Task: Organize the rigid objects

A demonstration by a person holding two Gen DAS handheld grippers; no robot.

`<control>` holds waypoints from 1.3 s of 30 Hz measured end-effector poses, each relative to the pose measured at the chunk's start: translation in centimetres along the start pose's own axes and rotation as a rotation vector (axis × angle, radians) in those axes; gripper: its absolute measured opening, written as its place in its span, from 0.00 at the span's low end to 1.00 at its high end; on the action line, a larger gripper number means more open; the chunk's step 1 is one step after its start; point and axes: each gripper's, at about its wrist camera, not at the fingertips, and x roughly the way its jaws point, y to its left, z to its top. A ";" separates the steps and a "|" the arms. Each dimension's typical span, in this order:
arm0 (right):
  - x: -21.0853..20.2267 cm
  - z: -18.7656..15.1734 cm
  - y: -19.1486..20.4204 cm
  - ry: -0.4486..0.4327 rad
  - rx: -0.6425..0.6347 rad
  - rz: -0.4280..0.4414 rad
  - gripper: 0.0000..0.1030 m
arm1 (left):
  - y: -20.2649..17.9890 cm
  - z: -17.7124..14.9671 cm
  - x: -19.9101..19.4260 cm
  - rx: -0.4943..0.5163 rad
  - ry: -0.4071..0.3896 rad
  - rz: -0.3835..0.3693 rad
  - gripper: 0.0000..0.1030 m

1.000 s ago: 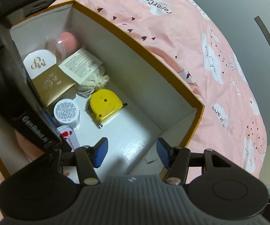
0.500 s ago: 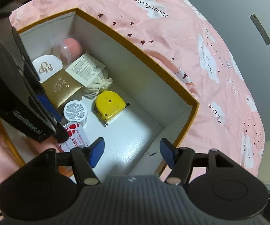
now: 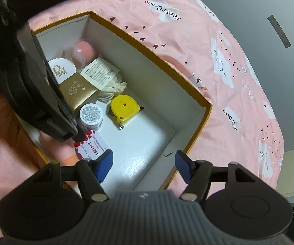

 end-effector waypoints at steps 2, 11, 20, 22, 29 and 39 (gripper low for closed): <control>-0.5 0.0 0.1 -0.002 0.001 -0.001 0.65 | -0.6 0.0 -1.5 0.035 -0.039 0.009 0.11; -4.5 0.0 1.6 -0.066 0.038 -0.067 0.71 | -1.9 -3.7 -10.3 0.250 -0.369 0.187 0.24; -9.0 -1.0 3.7 -0.208 0.216 -0.134 0.82 | -1.4 -9.5 -17.0 0.348 -0.669 0.324 0.50; -10.1 -1.2 4.1 -0.266 0.298 -0.123 0.83 | -1.0 -10.6 -17.8 0.324 -0.708 0.339 0.55; -11.6 -2.3 5.9 -0.430 0.686 -0.085 0.94 | 0.0 -13.3 -18.3 0.244 -0.811 0.508 0.93; -7.4 -2.9 9.4 -0.382 0.858 -0.057 0.95 | 0.9 -14.8 -15.9 0.167 -0.725 0.561 0.96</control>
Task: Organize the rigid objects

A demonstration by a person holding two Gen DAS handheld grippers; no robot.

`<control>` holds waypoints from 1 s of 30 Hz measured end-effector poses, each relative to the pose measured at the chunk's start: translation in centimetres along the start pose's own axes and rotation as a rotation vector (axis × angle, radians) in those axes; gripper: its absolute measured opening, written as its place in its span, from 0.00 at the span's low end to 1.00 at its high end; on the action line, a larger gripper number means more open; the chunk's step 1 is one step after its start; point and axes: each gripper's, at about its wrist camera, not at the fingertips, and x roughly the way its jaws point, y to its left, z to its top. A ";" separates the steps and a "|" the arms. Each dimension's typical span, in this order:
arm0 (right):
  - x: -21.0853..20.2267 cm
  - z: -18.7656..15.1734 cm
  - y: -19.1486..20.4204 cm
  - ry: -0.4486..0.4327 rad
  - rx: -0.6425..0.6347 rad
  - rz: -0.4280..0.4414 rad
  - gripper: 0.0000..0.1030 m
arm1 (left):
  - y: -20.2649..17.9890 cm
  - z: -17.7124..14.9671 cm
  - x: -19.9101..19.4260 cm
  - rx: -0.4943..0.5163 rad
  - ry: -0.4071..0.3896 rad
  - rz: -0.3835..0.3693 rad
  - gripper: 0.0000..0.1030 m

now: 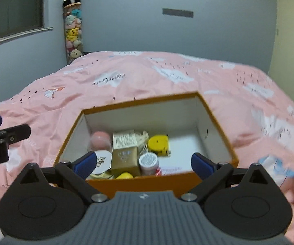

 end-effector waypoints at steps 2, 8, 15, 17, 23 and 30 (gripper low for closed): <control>0.4 -0.1 -0.3 0.018 0.025 0.000 0.95 | 0.2 -0.4 -0.5 0.001 0.005 -0.003 0.96; 0.3 -0.3 -0.2 0.008 0.023 -0.018 0.97 | -0.2 -1.0 -1.0 0.006 0.007 -0.020 0.96; 0.5 -0.5 -0.3 0.019 0.024 -0.024 0.97 | 0.5 -1.1 -1.4 -0.037 0.011 -0.044 0.96; 0.5 -0.5 -0.3 0.021 0.025 -0.023 0.97 | 0.7 -1.0 -1.4 -0.046 0.013 -0.048 0.96; 0.5 -1.0 -0.9 0.021 0.035 -0.019 0.97 | 1.1 -1.1 -1.2 -0.075 0.035 -0.053 0.96; 1.0 -1.1 -0.2 0.050 -0.001 0.000 0.97 | 0.8 -1.5 -0.5 -0.063 0.091 -0.045 0.96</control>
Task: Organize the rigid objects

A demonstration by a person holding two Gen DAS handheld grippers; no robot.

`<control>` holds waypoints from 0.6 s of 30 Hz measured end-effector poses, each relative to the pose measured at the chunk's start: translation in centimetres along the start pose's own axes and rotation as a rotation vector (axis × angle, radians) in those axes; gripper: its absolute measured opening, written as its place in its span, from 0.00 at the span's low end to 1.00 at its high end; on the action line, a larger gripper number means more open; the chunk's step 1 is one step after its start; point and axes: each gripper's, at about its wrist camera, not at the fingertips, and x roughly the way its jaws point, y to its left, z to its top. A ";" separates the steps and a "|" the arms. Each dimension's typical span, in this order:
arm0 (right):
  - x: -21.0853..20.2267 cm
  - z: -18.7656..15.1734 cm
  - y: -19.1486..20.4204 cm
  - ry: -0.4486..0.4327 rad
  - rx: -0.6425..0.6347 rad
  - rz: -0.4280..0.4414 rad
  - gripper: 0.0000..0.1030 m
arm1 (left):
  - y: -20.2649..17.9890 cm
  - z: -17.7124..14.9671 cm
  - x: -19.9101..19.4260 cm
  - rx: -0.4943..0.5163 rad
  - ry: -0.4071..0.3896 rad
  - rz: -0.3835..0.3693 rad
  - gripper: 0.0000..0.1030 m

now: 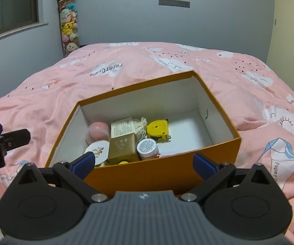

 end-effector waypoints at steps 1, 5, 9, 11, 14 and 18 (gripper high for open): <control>0.1 0.0 0.1 0.004 -0.004 0.001 0.97 | 0.0 -0.1 0.1 -0.002 0.008 0.002 0.96; 0.2 -0.2 0.2 0.012 -0.011 0.009 0.97 | 0.2 -0.2 0.3 -0.012 0.030 0.005 0.96; 0.2 -0.1 0.1 0.015 -0.008 0.010 0.97 | 0.2 -0.1 0.4 -0.010 0.032 0.006 0.96; 0.2 -0.1 0.1 0.015 -0.009 0.010 0.97 | 0.2 -0.1 0.4 -0.009 0.032 0.007 0.96; 0.3 0.0 0.1 0.016 -0.009 0.011 0.97 | 0.1 -0.1 0.4 -0.010 0.033 0.008 0.96; 0.3 0.0 0.1 0.020 -0.006 0.013 0.97 | 0.3 -0.1 0.4 -0.013 0.034 0.008 0.96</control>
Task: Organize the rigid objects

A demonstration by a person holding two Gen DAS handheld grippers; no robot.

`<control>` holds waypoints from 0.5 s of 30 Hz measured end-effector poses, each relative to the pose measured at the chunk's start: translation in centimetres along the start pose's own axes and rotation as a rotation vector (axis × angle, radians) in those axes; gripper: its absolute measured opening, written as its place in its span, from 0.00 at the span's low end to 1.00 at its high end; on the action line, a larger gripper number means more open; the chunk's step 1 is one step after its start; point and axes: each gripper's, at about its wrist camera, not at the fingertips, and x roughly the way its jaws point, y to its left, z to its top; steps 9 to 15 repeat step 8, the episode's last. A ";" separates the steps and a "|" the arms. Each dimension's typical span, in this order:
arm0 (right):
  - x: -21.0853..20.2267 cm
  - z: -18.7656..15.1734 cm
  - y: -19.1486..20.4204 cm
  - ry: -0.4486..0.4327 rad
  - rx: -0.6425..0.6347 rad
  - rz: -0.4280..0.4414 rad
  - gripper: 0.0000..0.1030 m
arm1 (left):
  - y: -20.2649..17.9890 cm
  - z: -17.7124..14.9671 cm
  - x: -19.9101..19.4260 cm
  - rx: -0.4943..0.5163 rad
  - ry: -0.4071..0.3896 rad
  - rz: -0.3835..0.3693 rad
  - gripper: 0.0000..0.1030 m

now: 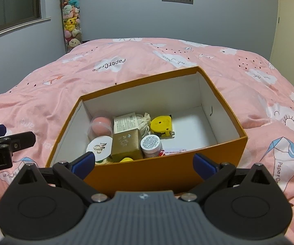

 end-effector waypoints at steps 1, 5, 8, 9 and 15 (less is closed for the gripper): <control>0.0 0.0 0.0 0.001 0.002 0.001 0.97 | 0.0 0.0 0.0 0.000 0.000 0.000 0.96; 0.1 0.0 -0.1 0.005 0.009 0.002 0.97 | 0.1 0.0 0.0 -0.001 0.000 -0.001 0.96; 0.1 0.0 -0.1 0.007 0.011 0.002 0.97 | 0.1 0.0 0.0 0.001 0.000 -0.001 0.96; 0.1 0.0 -0.1 0.007 0.011 0.002 0.97 | 0.1 0.0 0.0 0.001 0.000 -0.001 0.96; 0.1 0.0 -0.1 0.007 0.011 0.002 0.97 | 0.1 0.0 0.0 0.001 0.000 -0.001 0.96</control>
